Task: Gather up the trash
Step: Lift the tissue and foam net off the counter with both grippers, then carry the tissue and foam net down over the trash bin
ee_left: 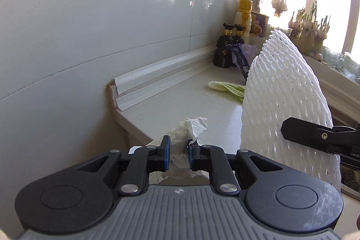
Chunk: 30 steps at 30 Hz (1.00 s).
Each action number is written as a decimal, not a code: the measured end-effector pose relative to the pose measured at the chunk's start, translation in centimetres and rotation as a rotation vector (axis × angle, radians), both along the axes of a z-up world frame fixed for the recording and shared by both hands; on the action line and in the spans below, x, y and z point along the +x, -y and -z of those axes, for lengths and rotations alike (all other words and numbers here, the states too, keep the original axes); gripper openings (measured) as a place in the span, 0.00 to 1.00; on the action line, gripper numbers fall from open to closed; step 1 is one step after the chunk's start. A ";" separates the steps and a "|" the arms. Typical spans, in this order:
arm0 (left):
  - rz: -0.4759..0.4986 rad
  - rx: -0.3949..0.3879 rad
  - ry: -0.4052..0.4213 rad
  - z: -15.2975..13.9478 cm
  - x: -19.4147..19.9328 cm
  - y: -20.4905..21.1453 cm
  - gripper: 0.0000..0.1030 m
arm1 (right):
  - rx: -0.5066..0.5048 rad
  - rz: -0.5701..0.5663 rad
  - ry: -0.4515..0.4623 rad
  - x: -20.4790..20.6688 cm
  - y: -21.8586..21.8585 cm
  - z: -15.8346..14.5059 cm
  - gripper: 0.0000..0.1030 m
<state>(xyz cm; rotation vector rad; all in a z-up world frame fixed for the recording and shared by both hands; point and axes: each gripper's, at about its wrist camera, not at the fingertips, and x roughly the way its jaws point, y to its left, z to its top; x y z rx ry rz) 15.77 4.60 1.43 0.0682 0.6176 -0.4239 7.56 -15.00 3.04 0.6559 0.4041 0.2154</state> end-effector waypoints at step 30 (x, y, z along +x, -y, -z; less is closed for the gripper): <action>-0.217 0.138 -0.280 15.7 -0.2 -11.9 0.14 | -0.323 -0.420 -0.253 4.1 -14.7 16.0 0.09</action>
